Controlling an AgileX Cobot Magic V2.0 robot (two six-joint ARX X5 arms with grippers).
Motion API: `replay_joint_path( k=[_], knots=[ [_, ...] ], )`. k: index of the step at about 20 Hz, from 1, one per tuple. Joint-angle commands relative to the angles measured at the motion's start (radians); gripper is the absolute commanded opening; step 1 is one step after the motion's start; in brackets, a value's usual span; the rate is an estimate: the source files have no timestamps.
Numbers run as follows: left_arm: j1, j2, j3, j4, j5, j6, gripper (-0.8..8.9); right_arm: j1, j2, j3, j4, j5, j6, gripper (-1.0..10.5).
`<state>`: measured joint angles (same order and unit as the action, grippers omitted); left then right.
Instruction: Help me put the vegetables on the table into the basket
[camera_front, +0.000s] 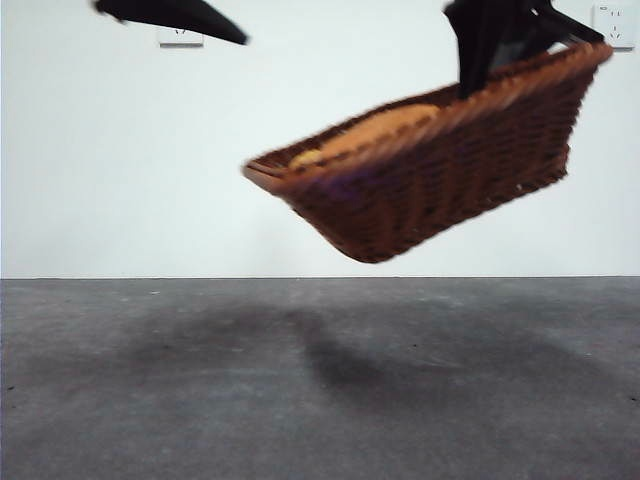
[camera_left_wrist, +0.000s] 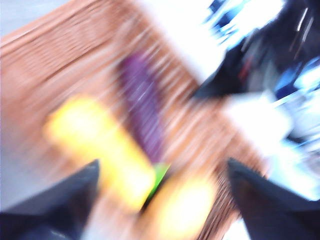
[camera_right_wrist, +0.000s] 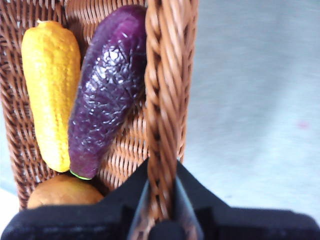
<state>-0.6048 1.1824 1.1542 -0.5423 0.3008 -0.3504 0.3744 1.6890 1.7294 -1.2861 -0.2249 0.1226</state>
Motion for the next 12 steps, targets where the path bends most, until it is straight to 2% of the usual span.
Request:
replay_joint_path(
  k=[1,3,5,7,12],
  knots=[
    [0.003,-0.051,0.000,-0.173,-0.101,0.190,-0.18,-0.061,0.035,-0.001,0.006,-0.011,-0.041,-0.2],
    [0.003,-0.084,0.000,-0.305,-0.235,0.250,-0.09,-0.117,0.066,-0.001,0.008,-0.014,-0.073,-0.2],
    [0.004,-0.109,0.000,-0.402,-0.304,0.257,-0.09,-0.168,0.113,-0.001,0.011,-0.052,-0.112,-0.2],
    [0.004,-0.134,0.000,-0.480,-0.304,0.257,-0.09,-0.213,0.164,-0.001,0.036,-0.102,-0.145,-0.2],
    [0.004,-0.226,0.000,-0.666,-0.309,0.253,-0.09,-0.330,0.264,-0.001,0.142,-0.177,-0.162,-0.2]
  ],
)
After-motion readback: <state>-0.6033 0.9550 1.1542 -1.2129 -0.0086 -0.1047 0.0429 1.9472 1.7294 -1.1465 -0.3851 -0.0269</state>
